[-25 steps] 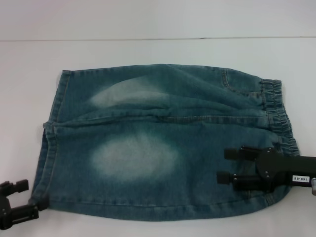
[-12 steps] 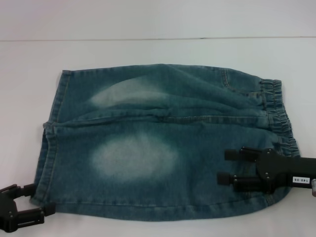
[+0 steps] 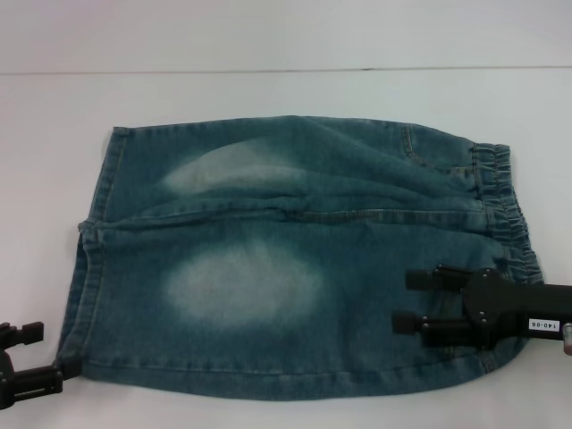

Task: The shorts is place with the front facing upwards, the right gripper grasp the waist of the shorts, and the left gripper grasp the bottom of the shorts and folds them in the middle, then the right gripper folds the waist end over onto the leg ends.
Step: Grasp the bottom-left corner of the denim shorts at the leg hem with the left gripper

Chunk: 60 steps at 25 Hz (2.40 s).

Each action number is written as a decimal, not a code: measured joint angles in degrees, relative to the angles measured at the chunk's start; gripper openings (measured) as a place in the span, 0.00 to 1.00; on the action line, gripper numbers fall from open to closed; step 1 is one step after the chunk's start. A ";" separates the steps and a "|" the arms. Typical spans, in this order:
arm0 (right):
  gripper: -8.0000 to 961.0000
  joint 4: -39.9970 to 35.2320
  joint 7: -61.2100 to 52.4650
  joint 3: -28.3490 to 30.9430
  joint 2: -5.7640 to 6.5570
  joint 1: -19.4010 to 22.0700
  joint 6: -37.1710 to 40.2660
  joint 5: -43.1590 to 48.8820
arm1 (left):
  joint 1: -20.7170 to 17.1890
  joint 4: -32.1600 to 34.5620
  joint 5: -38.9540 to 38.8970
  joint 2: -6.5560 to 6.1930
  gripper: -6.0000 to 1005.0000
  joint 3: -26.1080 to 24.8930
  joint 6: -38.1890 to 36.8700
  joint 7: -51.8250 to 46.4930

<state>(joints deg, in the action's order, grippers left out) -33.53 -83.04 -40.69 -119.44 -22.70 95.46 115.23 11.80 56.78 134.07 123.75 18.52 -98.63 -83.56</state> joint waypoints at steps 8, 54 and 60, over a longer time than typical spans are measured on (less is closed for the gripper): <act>0.97 0.09 0.09 0.00 -0.09 0.03 -0.05 0.00 | 0.61 -0.41 1.11 0.09 0.91 0.46 1.09 -0.91; 0.96 0.14 0.16 -0.08 -0.13 0.03 -0.37 -0.01 | 2.70 1.57 5.69 -0.05 0.91 2.75 0.22 -6.02; 0.96 0.14 0.17 -0.08 -0.09 0.03 -0.37 -0.01 | 3.77 1.17 8.01 0.07 0.91 2.81 0.72 -6.08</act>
<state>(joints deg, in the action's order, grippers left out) -33.40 -82.88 -40.78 -119.53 -22.68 95.09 115.22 15.57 57.94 142.08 123.82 21.33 -97.91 -89.65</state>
